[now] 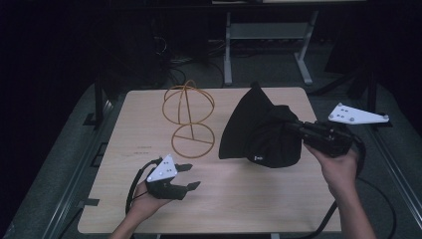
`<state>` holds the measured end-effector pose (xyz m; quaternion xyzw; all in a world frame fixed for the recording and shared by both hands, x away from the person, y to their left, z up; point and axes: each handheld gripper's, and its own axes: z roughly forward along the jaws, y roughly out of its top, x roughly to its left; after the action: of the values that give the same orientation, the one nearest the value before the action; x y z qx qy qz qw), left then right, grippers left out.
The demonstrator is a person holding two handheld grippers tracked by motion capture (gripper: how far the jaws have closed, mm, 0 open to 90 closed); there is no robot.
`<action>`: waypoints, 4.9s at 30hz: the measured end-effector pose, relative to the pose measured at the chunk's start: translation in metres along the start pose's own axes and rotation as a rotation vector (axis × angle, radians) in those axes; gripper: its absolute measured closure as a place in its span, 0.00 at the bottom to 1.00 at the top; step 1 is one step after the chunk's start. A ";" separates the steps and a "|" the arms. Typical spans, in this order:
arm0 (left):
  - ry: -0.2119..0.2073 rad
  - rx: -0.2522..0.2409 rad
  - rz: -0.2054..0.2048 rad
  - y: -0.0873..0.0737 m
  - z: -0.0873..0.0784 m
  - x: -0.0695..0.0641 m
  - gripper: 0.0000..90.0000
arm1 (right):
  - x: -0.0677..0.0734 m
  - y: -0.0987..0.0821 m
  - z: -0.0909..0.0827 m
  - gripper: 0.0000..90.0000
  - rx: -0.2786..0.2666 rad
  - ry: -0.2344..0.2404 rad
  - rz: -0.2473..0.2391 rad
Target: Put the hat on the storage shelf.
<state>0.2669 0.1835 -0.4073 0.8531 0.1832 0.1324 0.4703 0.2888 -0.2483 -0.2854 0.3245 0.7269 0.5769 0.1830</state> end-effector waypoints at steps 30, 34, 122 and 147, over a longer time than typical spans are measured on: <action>0.020 -0.001 -0.019 -0.006 -0.003 0.007 0.38 | 0.008 0.055 0.049 0.94 0.014 0.066 -0.037; 0.017 -0.001 -0.023 -0.007 -0.003 0.007 0.38 | 0.009 0.061 0.056 0.94 0.017 0.073 -0.038; -0.047 0.004 0.012 -0.005 0.007 -0.001 0.37 | 0.060 0.170 0.302 0.66 0.309 0.093 -0.256; -0.044 -0.002 -0.023 -0.009 0.004 0.002 0.34 | 0.023 0.135 0.244 0.40 0.233 0.173 -0.074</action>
<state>0.2688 0.1856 -0.4168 0.8532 0.1824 0.1084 0.4766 0.4631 -0.0402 -0.2188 0.2658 0.8135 0.5071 0.1019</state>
